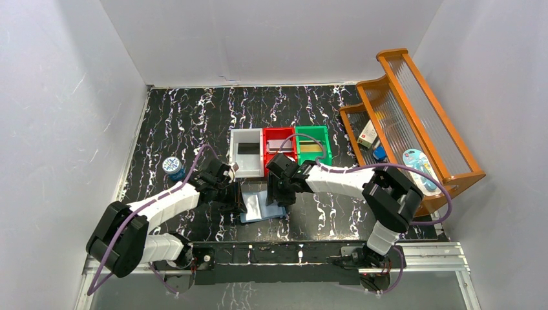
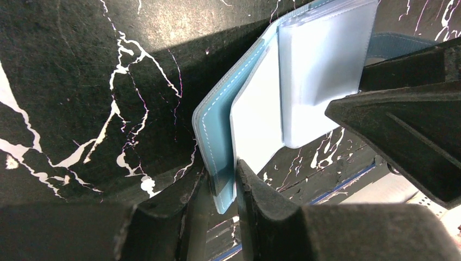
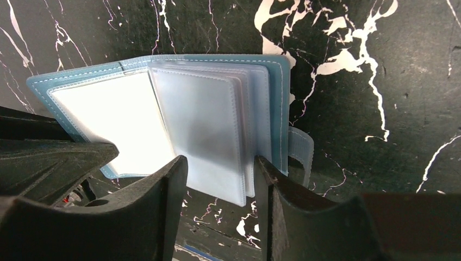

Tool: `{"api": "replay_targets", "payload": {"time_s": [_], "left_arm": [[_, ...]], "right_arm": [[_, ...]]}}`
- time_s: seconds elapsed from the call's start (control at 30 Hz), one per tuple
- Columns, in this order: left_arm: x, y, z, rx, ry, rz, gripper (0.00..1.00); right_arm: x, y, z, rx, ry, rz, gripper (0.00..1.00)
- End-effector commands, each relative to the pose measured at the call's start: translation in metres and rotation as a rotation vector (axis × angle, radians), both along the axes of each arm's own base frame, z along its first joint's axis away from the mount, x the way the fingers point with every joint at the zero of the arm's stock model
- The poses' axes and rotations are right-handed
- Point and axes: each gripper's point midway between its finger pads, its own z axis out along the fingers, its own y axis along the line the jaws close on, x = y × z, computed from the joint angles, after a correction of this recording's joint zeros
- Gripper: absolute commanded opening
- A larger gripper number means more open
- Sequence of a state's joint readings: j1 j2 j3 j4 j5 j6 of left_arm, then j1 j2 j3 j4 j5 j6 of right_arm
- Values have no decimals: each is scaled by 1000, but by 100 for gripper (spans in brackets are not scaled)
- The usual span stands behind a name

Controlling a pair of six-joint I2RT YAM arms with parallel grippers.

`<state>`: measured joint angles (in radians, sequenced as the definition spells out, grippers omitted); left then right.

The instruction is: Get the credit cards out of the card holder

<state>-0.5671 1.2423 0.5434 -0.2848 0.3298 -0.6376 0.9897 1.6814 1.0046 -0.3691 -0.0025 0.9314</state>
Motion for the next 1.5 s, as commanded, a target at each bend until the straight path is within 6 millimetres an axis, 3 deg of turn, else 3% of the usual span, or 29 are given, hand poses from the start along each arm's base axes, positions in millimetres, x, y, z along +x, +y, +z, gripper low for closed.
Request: {"api": "replay_targets", "payload": {"time_s": [0.0,0.13,0.6,0.87,1.17,1.47], "left_arm": [[1,-5,7,-17,-5,-25,21],[0,-5,6,-17,0,-24,21],[-1,-4,5,-15,1,-26,21],[-1,-4,5,-15,1,-27,21],[-1,-4,6,-18,-1,-27,21],[-2,-4,5,-17,1,-25,21]], "right_arm": [[2,10,10,46,-23,13,54],[5,7,18,40,-41,2,52],[3,10,26,35,-48,4,60],[10,0,31,-29,-95,-27,64],[5,13,24,16,-63,2,61],[2,17,14,20,-40,20,51]]}}
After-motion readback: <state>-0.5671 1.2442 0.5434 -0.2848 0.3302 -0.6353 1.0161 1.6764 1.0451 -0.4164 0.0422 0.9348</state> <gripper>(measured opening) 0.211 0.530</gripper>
